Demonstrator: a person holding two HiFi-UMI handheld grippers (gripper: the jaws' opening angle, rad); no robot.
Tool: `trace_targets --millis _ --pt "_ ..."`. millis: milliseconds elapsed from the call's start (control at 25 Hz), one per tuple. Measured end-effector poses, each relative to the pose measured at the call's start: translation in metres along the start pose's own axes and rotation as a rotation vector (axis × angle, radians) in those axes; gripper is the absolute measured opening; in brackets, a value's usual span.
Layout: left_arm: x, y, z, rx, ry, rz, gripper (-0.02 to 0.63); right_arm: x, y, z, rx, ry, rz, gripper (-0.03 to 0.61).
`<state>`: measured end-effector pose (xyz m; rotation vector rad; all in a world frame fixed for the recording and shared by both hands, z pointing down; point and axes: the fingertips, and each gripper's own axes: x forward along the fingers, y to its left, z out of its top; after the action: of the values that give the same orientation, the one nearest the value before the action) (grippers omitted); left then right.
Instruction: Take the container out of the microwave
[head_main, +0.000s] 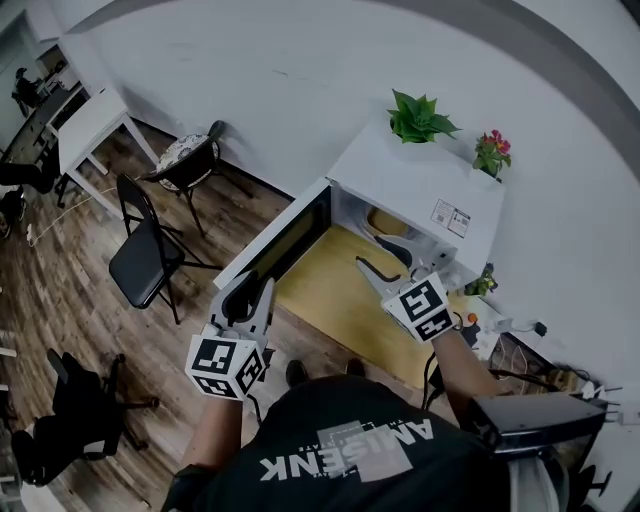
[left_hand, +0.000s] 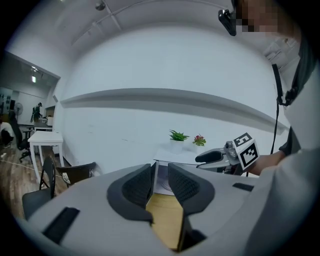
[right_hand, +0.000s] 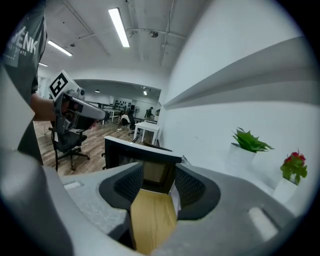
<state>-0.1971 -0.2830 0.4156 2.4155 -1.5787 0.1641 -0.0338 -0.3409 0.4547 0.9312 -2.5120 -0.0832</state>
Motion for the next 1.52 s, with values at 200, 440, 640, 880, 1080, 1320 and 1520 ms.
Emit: trace_targets --millis 200,440,640,880,1080,1320,1520 --pt "-0.018 0.001 -0.001 -0.008 -0.033 0.040 0.109 0.027 0.001 -0.034 -0.018 0.069 0.029 0.196" --pt "-0.037 0.000 -0.005 -0.031 -0.029 0.082 0.132 0.058 -0.007 -0.079 -0.070 0.157 0.028 0.198" --pt "-0.050 -0.001 -0.005 -0.033 -0.042 0.122 0.132 0.078 -0.019 -0.110 -0.102 0.219 0.003 0.198" --pt "-0.059 -0.003 -0.010 -0.020 -0.023 0.160 0.132 0.100 -0.049 -0.148 -0.088 0.319 -0.075 0.198" --pt "-0.060 -0.009 -0.008 0.000 -0.006 0.171 0.132 0.116 -0.071 -0.170 -0.093 0.367 -0.119 0.198" --pt "-0.057 -0.006 -0.009 -0.012 0.008 0.196 0.132 0.132 -0.097 -0.187 -0.125 0.410 -0.155 0.196" --pt "-0.053 -0.001 -0.010 -0.022 0.008 0.204 0.132 0.144 -0.107 -0.201 -0.156 0.452 -0.153 0.195"
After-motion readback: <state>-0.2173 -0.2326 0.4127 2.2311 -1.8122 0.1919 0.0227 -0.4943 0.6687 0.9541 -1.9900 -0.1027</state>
